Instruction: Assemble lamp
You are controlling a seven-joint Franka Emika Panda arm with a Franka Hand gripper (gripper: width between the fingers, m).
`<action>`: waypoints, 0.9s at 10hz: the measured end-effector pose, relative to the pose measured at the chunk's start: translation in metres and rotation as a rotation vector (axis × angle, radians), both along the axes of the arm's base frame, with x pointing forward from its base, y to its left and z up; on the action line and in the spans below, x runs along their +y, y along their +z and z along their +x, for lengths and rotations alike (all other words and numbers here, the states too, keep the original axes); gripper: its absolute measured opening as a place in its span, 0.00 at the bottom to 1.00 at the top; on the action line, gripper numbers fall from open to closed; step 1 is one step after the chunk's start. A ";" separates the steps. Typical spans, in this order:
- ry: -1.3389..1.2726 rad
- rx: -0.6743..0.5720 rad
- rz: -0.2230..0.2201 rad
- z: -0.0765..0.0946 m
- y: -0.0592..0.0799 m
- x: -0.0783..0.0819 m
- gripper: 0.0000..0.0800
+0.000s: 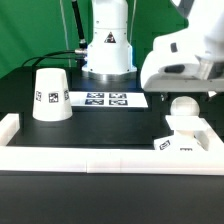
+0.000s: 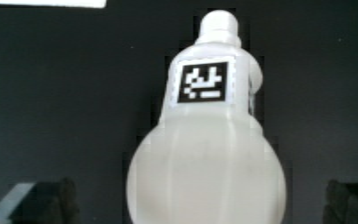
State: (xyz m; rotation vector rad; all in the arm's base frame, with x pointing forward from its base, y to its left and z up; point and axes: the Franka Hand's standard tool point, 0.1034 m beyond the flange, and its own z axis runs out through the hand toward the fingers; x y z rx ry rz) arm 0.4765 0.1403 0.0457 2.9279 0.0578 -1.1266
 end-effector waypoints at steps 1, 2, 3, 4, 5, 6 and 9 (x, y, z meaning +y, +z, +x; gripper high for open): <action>0.002 0.058 -0.003 -0.002 -0.004 -0.003 0.87; -0.002 0.088 -0.009 -0.004 -0.010 -0.005 0.87; -0.007 0.095 -0.016 -0.006 -0.014 -0.003 0.87; -0.009 0.096 -0.020 -0.007 -0.016 -0.002 0.87; -0.007 0.101 -0.022 -0.010 -0.018 -0.002 0.87; -0.007 0.104 -0.022 -0.011 -0.019 -0.002 0.87; -0.008 0.116 -0.026 -0.019 -0.024 -0.004 0.87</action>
Offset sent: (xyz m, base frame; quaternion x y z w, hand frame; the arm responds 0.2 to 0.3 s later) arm -0.0084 0.0092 -0.0090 0.0112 0.0014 0.0416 0.9991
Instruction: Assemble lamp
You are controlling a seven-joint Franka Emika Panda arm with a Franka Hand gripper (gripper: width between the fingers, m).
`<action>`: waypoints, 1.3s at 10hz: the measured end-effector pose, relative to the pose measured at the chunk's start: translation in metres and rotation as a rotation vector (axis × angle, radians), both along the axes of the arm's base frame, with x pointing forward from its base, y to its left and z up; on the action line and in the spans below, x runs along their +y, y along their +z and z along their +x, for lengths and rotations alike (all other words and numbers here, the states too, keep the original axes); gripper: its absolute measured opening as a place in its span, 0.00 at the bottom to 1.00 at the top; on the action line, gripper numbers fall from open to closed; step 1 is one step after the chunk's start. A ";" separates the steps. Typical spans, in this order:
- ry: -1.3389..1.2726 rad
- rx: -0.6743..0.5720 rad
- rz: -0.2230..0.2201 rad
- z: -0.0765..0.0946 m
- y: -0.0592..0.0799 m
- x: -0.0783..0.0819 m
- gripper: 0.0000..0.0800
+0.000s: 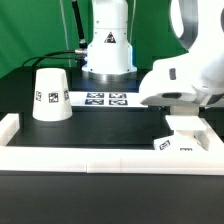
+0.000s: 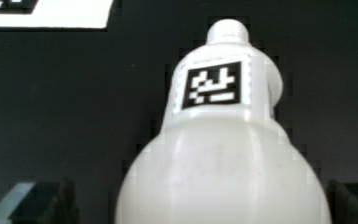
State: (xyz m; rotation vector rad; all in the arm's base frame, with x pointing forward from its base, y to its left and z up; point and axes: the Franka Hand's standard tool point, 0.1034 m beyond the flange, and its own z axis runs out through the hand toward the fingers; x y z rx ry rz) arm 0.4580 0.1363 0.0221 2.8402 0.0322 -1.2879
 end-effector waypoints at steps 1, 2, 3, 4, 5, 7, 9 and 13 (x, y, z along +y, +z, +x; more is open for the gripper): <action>-0.001 -0.001 -0.001 -0.002 -0.003 -0.001 0.87; -0.002 0.000 -0.002 -0.004 -0.005 -0.001 0.87; -0.004 -0.004 -0.003 -0.005 -0.007 -0.002 0.87; -0.006 -0.007 -0.006 -0.005 -0.009 -0.001 0.87; -0.005 -0.007 -0.006 -0.005 -0.009 -0.001 0.87; -0.004 -0.007 -0.005 -0.005 -0.009 -0.001 0.72; -0.004 -0.007 -0.005 -0.005 -0.009 -0.001 0.72; 0.038 -0.007 0.043 -0.002 -0.003 -0.005 0.72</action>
Offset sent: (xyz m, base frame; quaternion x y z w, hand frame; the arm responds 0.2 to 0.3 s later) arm -0.0042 0.0031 -0.0091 0.0120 0.0145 0.0350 0.9992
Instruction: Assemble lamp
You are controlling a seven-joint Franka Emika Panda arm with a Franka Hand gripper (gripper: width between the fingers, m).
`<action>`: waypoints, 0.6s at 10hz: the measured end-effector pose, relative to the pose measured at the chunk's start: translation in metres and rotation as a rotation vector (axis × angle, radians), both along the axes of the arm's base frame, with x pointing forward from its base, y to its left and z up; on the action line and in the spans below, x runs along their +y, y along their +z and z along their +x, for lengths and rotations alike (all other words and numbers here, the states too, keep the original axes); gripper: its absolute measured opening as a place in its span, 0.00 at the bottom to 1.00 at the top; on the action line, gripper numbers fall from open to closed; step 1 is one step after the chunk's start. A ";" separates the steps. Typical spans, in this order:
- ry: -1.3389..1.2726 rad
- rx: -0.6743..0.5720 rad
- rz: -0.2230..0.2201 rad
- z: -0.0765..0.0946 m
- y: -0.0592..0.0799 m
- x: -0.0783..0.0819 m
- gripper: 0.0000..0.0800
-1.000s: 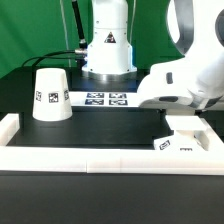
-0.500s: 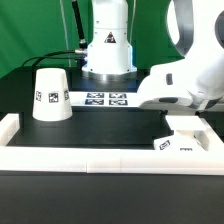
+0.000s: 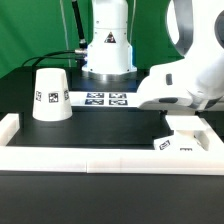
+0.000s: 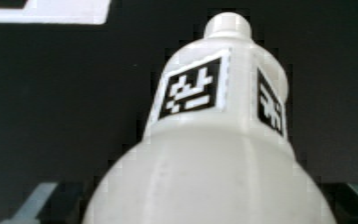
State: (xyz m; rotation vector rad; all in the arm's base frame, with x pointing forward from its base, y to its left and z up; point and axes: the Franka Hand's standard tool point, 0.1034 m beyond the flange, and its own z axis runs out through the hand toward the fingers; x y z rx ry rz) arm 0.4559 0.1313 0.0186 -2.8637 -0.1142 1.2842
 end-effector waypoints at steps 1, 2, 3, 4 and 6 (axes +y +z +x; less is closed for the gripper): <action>0.023 -0.004 0.035 0.005 0.008 -0.003 0.72; 0.024 0.000 0.044 0.007 0.019 -0.007 0.72; 0.022 0.002 0.046 0.009 0.030 -0.010 0.72; 0.018 -0.002 0.048 0.012 0.043 -0.012 0.72; 0.014 -0.039 0.051 0.018 0.062 -0.014 0.72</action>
Offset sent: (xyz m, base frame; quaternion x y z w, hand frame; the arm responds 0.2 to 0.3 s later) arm 0.0022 -0.0107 0.0484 0.0072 -0.0252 -0.0207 0.9994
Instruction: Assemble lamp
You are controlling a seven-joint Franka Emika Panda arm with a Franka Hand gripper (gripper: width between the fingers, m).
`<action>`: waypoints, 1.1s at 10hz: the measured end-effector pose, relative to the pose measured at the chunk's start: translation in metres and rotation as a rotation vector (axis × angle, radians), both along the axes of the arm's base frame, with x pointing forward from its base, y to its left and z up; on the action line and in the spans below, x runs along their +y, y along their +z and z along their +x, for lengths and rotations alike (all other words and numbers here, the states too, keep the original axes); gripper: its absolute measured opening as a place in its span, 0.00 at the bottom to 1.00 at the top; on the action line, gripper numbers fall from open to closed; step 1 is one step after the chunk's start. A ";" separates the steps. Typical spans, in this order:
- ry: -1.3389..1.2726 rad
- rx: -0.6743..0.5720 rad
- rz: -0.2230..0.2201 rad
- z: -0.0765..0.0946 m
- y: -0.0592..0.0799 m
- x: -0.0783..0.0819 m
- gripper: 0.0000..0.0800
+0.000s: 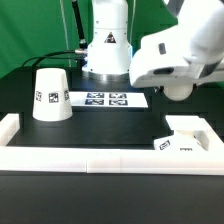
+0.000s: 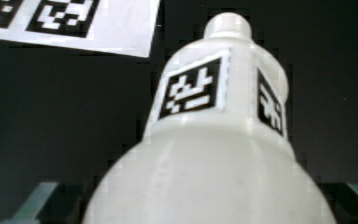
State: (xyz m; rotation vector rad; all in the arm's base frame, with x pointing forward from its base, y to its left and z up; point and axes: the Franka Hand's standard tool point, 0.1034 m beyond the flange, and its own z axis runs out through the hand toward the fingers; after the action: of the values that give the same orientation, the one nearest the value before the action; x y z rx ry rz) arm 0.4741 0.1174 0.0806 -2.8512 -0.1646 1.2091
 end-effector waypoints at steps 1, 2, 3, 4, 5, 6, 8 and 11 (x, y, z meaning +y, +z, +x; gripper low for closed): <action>0.000 0.000 -0.001 -0.003 0.000 0.000 0.72; -0.004 -0.034 0.003 0.003 -0.004 0.000 0.72; -0.012 -0.127 0.010 0.013 -0.006 0.002 0.72; -0.012 -0.208 0.021 0.015 -0.006 0.000 0.72; 0.011 -0.242 0.046 0.014 -0.004 -0.005 0.72; 0.011 -0.317 0.052 0.023 0.002 -0.006 0.72; 0.026 -0.458 0.074 0.034 0.027 -0.009 0.72; 0.031 -0.681 0.093 0.052 0.037 -0.014 0.72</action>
Offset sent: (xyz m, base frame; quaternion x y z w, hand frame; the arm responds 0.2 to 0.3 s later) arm 0.0000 0.0000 0.0000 0.0000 0.1938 0.0000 0.9810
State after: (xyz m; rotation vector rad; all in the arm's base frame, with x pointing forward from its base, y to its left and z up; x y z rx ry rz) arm 0.5256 0.1035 0.1173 -3.0504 -0.2714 0.1773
